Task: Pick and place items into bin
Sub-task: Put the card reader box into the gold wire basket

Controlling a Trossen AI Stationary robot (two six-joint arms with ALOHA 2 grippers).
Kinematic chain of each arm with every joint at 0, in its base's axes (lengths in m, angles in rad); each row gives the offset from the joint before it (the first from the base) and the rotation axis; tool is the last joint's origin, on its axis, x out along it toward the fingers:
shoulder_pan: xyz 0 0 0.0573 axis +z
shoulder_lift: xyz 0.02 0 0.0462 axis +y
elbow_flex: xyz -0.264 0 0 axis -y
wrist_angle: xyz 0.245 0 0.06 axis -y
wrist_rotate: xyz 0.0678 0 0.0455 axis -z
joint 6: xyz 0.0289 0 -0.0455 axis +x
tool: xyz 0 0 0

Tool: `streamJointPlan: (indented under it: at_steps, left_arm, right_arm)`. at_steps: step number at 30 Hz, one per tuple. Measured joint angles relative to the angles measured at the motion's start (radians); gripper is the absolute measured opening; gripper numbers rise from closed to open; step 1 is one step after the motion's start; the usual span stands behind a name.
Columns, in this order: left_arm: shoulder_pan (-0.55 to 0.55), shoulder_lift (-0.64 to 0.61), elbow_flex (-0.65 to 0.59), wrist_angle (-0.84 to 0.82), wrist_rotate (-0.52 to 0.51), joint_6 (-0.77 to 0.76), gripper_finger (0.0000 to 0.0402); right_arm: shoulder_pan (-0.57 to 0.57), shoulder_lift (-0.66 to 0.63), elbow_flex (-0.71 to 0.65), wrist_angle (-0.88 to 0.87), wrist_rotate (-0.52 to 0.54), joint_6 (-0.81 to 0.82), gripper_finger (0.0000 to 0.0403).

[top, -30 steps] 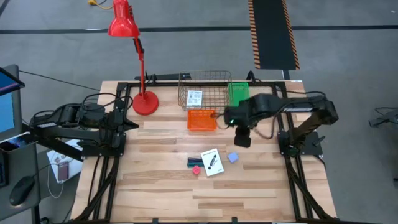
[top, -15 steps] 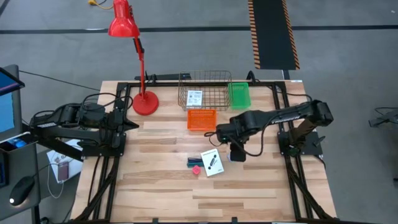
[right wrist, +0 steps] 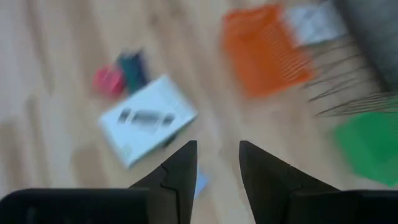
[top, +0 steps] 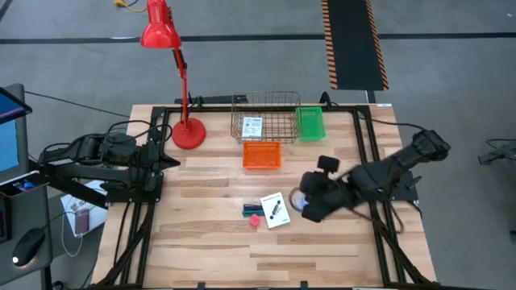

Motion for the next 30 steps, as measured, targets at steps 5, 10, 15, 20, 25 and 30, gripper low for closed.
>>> streamJointPlan:
  at_steps: [5,10,15,20,25,30]
  left_arm:
    - [0.000,0.000,0.000,0.000,0.000,0.001,0.0000]
    - [0.000,0.000,0.000,0.000,0.000,-0.006,0.0000]
    - [0.000,0.000,0.000,0.000,0.000,0.000,0.0000]
    - [0.000,0.000,0.000,0.000,0.000,-0.006,0.0000]
    - [0.000,0.000,0.000,0.000,0.000,0.001,0.0000]
    - [0.000,0.000,0.000,0.000,0.000,0.000,0.0000]
  right_arm:
    - [0.162,0.017,0.000,-0.093,0.360,0.356,0.0113]
    - [0.267,0.070,0.000,-0.115,0.507,0.601,0.0113]
    - [0.288,0.118,0.000,-0.109,0.404,0.644,0.0113]
    - [0.277,0.147,0.000,-0.108,0.274,0.644,0.0113]
    - [0.271,0.159,0.000,-0.018,0.269,0.582,0.0113]
    - [0.253,0.159,0.000,0.099,0.264,0.465,0.0113]
